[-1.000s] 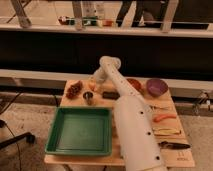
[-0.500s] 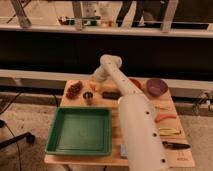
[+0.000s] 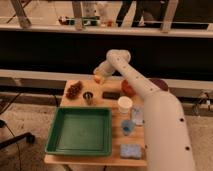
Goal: Place apple in tray
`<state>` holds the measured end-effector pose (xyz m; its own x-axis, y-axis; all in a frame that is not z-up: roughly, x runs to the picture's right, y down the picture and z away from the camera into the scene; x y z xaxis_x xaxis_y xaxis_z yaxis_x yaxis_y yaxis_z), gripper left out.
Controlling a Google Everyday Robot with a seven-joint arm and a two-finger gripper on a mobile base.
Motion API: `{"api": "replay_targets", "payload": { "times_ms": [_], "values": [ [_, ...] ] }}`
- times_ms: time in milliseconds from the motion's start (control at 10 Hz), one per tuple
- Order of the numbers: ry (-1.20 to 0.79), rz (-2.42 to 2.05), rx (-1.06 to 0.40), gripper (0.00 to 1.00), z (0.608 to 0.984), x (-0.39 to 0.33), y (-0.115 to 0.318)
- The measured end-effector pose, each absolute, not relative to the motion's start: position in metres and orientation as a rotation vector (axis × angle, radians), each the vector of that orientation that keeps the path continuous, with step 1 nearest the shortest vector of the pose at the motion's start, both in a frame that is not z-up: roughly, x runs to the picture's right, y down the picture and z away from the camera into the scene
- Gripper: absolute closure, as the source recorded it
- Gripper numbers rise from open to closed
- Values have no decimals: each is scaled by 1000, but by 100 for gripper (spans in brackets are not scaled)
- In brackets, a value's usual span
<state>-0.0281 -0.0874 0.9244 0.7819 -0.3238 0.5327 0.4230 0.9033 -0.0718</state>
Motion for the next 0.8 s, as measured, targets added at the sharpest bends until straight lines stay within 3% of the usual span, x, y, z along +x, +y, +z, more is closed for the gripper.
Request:
{"api": "replay_targets", "payload": {
  "times_ms": [400,800],
  "values": [
    [-579,-406,-227,83,867,-25,-49],
    [-705,-475,-292,83,779,-47,-14]
  ]
}}
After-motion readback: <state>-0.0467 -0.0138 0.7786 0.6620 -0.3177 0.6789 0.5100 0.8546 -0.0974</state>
